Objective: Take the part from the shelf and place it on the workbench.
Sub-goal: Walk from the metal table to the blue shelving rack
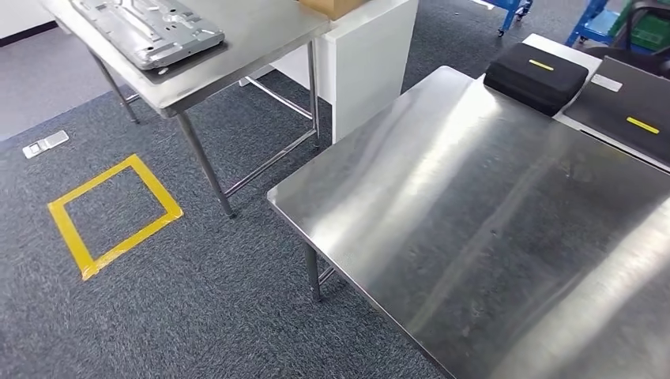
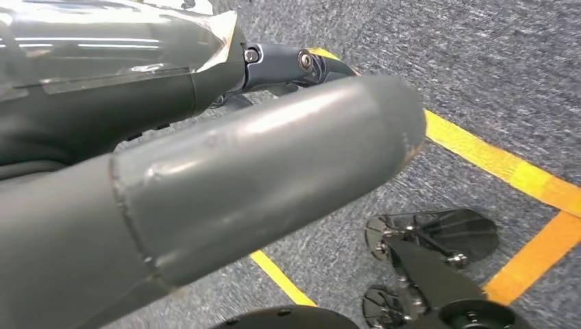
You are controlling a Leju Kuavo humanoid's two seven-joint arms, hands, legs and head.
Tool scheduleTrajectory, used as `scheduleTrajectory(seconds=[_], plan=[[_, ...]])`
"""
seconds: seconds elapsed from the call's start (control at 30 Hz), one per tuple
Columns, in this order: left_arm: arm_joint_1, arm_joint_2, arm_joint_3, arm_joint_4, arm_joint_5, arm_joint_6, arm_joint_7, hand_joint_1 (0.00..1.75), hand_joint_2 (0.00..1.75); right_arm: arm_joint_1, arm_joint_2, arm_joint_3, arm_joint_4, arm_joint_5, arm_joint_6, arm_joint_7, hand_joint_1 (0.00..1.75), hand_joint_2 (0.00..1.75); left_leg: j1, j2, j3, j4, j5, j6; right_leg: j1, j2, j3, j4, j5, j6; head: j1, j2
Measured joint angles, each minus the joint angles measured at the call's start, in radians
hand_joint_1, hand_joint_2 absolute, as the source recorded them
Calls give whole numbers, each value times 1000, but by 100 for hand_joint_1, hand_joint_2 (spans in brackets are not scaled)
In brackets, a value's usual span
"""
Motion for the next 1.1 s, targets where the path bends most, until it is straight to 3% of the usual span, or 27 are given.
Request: scheduleTrajectory(seconds=[0.07,0.13,0.23,0.3,0.33,0.4,0.43,0.5,0.57,0.6,0.67,0.73,0.8,0.83,0.87,0.93,1.0,1.1], plan=[[-1,0,0,0,0,0,2,0,0,-2,0,2,0,0,0,0,0,0,-3,-25,1,-7,3,11,4,-18,5,-3,-5,11,0,0],[-1,-2,0,0,0,0,4,0,0,-4,-1,4,0,0,0,0,0,0,-1,-47,8,-20,12,25,2,6,-1,25,-25,16,3,0],[-3,-3,0,0,0,1,6,0,0,0,-1,5,1,0,0,0,0,0,1,-81,12,-27,19,36,-6,79,-85,200,-105,8,10,0],[-3,-3,0,0,-1,0,7,0,0,4,-2,5,1,0,0,2,0,0,0,-111,12,-26,18,36,-7,91,-134,280,-123,15,11,0],[-3,-4,0,0,-1,0,8,0,0,5,-3,6,1,0,0,3,0,0,1,-126,12,-26,17,36,-8,94,-133,264,-106,24,11,0],[-3,-6,0,0,-3,0,11,0,0,5,-5,7,1,0,0,4,0,0,2,-153,14,-22,15,31,-14,113,-82,135,-39,43,12,0],[-3,-6,0,0,-5,-1,12,0,0,4,-5,7,1,0,0,5,0,0,1,-165,15,-19,12,26,-16,125,-57,71,-12,46,12,0],[-3,-6,0,0,-9,-2,14,0,0,2,-3,8,2,0,0,5,0,0,-2,-180,13,-14,7,16,-15,139,-32,11,12,36,12,0],[-2,-6,0,0,-12,-3,16,0,0,0,-2,8,2,-1,0,5,0,0,-1,-190,10,-13,6,10,-14,126,-27,11,14,20,11,0],[-1,-5,0,0,-14,-3,17,0,0,-1,-2,8,2,-1,0,5,0,0,0,-182,6,-7,2,6,-15,119,-24,10,16,13,10,0],[-3,-5,0,0,-17,-5,18,0,0,0,-1,9,2,-1,-1,5,0,0,2,-135,-21,53,-35,-3,-16,101,-20,7,16,-3,7,0],[-6,-5,0,0,-19,-6,19,0,0,3,-1,9,2,-1,-2,5,0,0,4,-87,-85,181,-98,-11,-10,79,-18,7,13,-16,4,0],[-7,-5,0,0,-19,-7,21,0,0,5,-1,9,2,-1,-3,5,0,0,7,-75,-138,276,-125,-15,-6,55,-17,7,9,-22,4,0],[-6,-5,0,0,-19,-7,23,0,0,5,-1,9,2,-1,-3,5,0,0,9,-71,-139,272,-110,-14,-5,44,-15,7,7,-24,3,0],[-6,-5,0,0,-20,-8,24,0,0,5,0,9,2,-1,-3,5,0,0,9,-65,-119,229,-80,-12,-5,33,-13,7,5,-25,3,0],[-8,-4,0,0,-20,-8,25,0,0,4,1,9,2,-1,-3,5,0,0,5,-28,-49,92,-18,-5,-1,15,-5,7,-1,-21,3,0],[-12,-4,0,0,-21,-8,25,0,0,3,2,9,2,-1,-4,5,0,0,-3,-3,-9,13,3,2,5,-1,0,7,-8,-12,5,0],[-14,-3,0,0,-21,-8,26,0,0,-2,2,10,2,-1,-4,5,0,0,-8,-31,-6,-3,5,13,9,-22,4,6,-15,2,6,0]])
